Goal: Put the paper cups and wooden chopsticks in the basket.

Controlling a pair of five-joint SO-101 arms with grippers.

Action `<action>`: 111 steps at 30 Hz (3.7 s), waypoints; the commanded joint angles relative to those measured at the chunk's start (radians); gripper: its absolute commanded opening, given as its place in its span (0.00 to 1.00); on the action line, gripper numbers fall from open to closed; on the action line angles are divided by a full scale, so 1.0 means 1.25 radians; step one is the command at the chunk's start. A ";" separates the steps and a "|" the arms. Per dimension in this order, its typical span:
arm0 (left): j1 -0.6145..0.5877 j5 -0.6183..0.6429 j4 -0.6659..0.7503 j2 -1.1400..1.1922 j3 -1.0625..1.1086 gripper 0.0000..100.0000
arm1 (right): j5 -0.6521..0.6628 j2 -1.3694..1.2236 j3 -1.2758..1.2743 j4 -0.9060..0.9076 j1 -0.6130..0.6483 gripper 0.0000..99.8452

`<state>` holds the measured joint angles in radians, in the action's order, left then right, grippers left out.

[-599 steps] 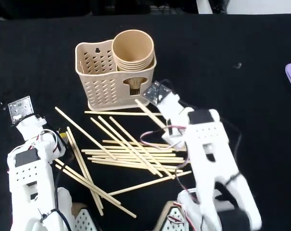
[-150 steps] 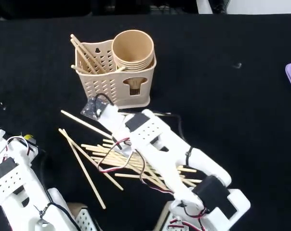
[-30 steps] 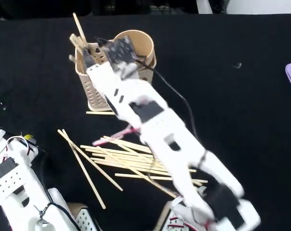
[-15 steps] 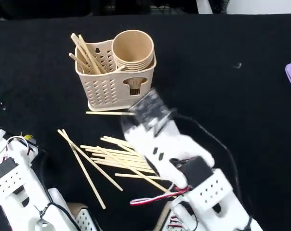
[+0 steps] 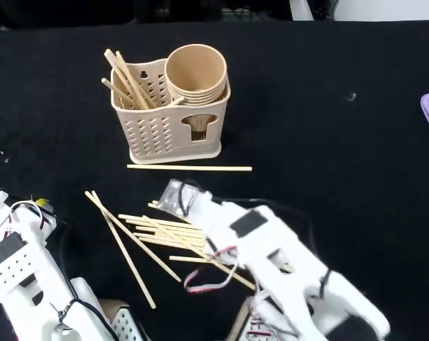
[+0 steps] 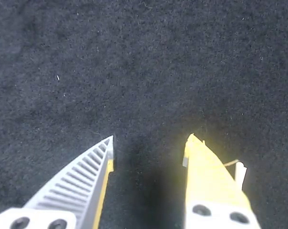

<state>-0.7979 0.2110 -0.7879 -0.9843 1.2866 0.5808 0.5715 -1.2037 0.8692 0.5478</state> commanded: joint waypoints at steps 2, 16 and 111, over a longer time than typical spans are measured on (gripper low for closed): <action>0.009 0.001 0.015 -0.014 -0.037 0.24 | 0.072 -0.080 0.078 -0.009 -0.083 0.13; 0.024 0.001 0.015 -0.014 -0.036 0.24 | 0.096 0.159 0.133 0.199 -0.107 0.01; 0.024 0.001 0.014 -0.012 -0.036 0.24 | -0.484 -0.277 0.779 -0.711 0.044 0.01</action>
<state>-0.7825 0.2110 -0.7879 -0.9843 1.2866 -0.0207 0.2816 -0.3184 0.0100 0.5969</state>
